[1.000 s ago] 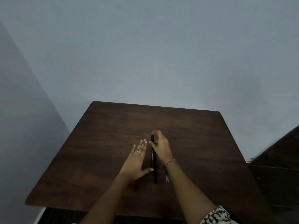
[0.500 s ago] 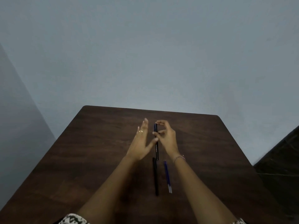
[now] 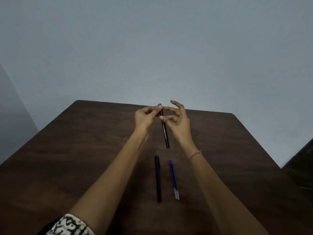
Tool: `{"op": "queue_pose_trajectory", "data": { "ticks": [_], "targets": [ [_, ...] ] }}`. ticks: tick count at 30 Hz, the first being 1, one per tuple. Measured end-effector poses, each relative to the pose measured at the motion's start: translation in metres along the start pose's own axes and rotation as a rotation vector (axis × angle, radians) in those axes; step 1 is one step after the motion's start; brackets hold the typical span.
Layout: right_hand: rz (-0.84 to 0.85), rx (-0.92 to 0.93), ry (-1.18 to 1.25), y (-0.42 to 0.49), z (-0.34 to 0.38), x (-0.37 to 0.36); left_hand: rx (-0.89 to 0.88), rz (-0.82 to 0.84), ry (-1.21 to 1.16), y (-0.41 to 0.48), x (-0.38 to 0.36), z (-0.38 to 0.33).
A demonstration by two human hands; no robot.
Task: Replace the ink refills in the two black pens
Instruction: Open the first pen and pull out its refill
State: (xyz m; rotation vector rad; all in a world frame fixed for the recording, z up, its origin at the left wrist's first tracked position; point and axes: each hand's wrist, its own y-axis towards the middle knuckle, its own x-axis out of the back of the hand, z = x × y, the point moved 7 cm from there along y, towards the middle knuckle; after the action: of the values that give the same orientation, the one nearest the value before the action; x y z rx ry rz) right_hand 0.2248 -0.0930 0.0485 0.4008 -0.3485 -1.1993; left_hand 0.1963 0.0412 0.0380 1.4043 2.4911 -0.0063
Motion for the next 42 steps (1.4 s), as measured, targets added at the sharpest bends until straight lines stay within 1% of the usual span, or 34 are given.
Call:
{"op": "queue_pose_trajectory", "data": {
  "ticks": [2, 5, 7, 11, 13, 15, 18, 20, 22, 24, 28, 30, 34, 38, 42],
  "targets": [
    [0.008, -0.050, 0.027, -0.007, -0.006, 0.002, -0.030, -0.029, -0.077, -0.008, 0.000, 0.001],
    [0.113, -0.130, 0.043, -0.022, -0.013, 0.000, -0.060, -0.075, -0.162, -0.024, 0.000, 0.003],
    [0.152, -0.133, -0.011, -0.032, -0.013, 0.003, -0.074, -0.094, -0.201, -0.035, 0.000, 0.006],
    [0.138, -0.102, -0.216, -0.040, -0.008, 0.013, -0.093, -0.088, -0.269, -0.054, -0.004, 0.008],
    [0.150, -0.084, -0.300, -0.044, -0.003, 0.013, -0.133, -0.039, -0.318, -0.061, -0.008, 0.004],
    [0.141, -0.058, -0.342, -0.048, 0.000, 0.011, -0.165, 0.059, -0.350, -0.065, -0.015, 0.001],
    [0.129, -0.045, -0.361, -0.054, -0.001, 0.003, -0.175, 0.211, -0.254, -0.068, -0.024, 0.002],
    [0.122, -0.064, -0.356, -0.057, -0.006, -0.004, -0.172, 0.265, -0.214, -0.067, -0.025, 0.005],
    [0.125, -0.077, -0.333, -0.059, -0.011, -0.010, -0.163, 0.283, -0.236, -0.064, -0.023, 0.007],
    [0.145, -0.066, -0.317, -0.059, -0.016, -0.015, -0.151, 0.271, -0.273, -0.059, -0.019, 0.014],
    [0.166, -0.004, -0.371, -0.057, -0.026, -0.025, -0.110, 0.176, -0.348, -0.052, -0.013, 0.028],
    [0.138, 0.007, -0.394, -0.055, -0.027, -0.028, -0.090, 0.142, -0.412, -0.050, -0.014, 0.029],
    [0.050, 0.075, -0.486, -0.054, -0.022, -0.029, -0.101, 0.151, -0.512, -0.049, -0.018, 0.023],
    [-0.004, 0.102, -0.559, -0.057, -0.020, -0.031, -0.133, 0.134, -0.506, -0.052, -0.017, 0.020],
    [0.005, 0.124, -0.632, -0.061, -0.019, -0.040, -0.164, 0.086, -0.511, -0.051, -0.008, 0.015]
  ]
}}
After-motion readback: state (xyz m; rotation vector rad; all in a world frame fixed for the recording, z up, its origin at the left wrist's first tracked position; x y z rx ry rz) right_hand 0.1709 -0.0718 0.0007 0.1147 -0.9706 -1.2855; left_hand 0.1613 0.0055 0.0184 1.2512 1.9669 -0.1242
